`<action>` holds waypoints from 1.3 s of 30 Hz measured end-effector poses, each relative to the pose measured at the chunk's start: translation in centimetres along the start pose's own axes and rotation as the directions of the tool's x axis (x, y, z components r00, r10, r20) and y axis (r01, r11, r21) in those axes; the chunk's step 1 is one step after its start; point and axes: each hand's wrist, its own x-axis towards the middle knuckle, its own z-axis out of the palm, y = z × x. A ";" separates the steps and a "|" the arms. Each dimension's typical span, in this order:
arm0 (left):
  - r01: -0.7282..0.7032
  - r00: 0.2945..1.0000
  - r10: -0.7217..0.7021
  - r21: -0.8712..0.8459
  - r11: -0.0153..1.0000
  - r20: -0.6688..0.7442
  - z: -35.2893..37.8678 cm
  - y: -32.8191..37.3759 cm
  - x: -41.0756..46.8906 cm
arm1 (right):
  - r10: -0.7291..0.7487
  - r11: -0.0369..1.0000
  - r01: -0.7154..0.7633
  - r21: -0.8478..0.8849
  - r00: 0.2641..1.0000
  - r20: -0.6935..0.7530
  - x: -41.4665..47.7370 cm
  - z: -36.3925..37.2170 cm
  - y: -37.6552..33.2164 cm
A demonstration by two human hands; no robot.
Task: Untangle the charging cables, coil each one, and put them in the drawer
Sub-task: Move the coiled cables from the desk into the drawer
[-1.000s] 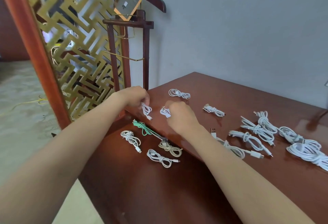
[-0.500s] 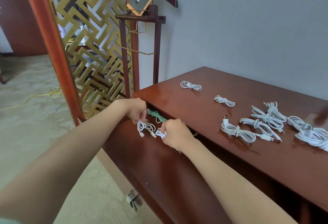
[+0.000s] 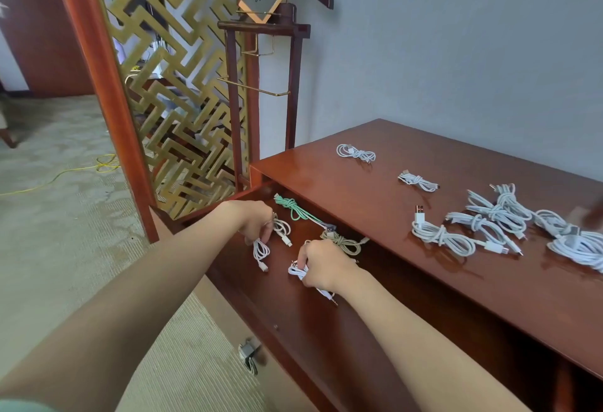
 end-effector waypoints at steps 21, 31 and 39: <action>-0.166 0.910 0.099 -0.135 0.977 -0.404 -11.9 4.8 2.3 | 0.069 0.992 -0.041 0.116 0.964 -0.256 2.2 -10.2 3.4; 0.000 0.868 0.065 0.131 0.991 -0.493 -13.4 8.2 10.0 | 0.256 0.951 -0.303 -0.063 0.885 -0.388 3.6 -12.8 9.9; 0.099 0.857 -0.026 0.116 0.988 -0.514 -13.2 8.6 15.1 | 0.321 0.904 -0.400 -0.149 0.868 -0.380 4.6 -12.6 14.4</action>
